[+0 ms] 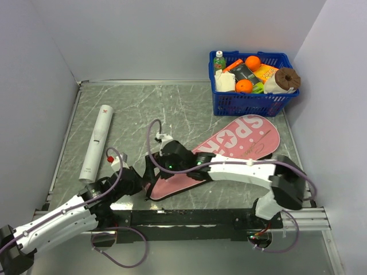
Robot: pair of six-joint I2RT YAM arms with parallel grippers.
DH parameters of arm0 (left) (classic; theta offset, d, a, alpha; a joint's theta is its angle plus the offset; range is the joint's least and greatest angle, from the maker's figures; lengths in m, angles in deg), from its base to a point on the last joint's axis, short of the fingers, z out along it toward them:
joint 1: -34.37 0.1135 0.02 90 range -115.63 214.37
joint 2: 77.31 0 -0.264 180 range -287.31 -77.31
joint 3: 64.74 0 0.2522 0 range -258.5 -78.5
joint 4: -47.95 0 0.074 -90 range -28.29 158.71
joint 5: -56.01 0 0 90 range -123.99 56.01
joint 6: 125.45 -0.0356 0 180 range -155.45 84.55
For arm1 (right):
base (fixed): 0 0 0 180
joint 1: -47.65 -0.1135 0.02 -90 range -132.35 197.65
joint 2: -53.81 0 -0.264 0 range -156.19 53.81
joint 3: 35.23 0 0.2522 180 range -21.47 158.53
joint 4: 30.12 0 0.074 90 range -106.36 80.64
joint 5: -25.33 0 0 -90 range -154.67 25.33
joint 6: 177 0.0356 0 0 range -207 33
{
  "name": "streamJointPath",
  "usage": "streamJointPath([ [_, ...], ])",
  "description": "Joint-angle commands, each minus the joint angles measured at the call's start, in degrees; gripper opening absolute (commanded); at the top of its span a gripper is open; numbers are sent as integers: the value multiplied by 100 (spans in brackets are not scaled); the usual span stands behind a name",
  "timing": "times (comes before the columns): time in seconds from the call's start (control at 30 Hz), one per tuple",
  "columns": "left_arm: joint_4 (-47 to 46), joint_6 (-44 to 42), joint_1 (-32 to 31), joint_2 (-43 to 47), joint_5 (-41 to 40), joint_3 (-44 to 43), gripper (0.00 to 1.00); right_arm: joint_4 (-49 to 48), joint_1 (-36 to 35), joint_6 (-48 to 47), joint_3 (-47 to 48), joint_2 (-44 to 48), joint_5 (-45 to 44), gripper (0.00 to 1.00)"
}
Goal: Pack up the badminton gear
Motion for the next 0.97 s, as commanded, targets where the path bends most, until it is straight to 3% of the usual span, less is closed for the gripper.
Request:
streamJointPath([
  [0.0, -98, -85, -24, -170, -374, -590, 29, 816, 159, -470, -125, 870, -868, 100],
  [0.13, -370, -479, -24, -364, -839, -993, 45, 1282, 624, -751, -265, 1493, -1482, 100],
  [0.23, -423, -927, -24, -697, -1191, -1405, 64, 1739, 809, -1023, -239, 1854, -1940, 100],
  [0.3, -484, -1296, -24, -1039, -1332, -1635, 98, 2117, 854, -1156, -221, 2013, -2765, 100],
  [0.37, -555, -1491, -24, -1416, -1499, -1969, 97, 2258, 897, -1209, -247, 2268, -3379, 100],
  [0.73, -1469, -2950, -24, -2657, -1930, -3244, 96, 2267, 1082, -1385, -784, 3349, -4252, 100],
  [0.93, -1697, -3478, -32, -3141, -2527, -3763, 96, 2073, 1232, -1658, -1136, 3921, -4016, 100],
])
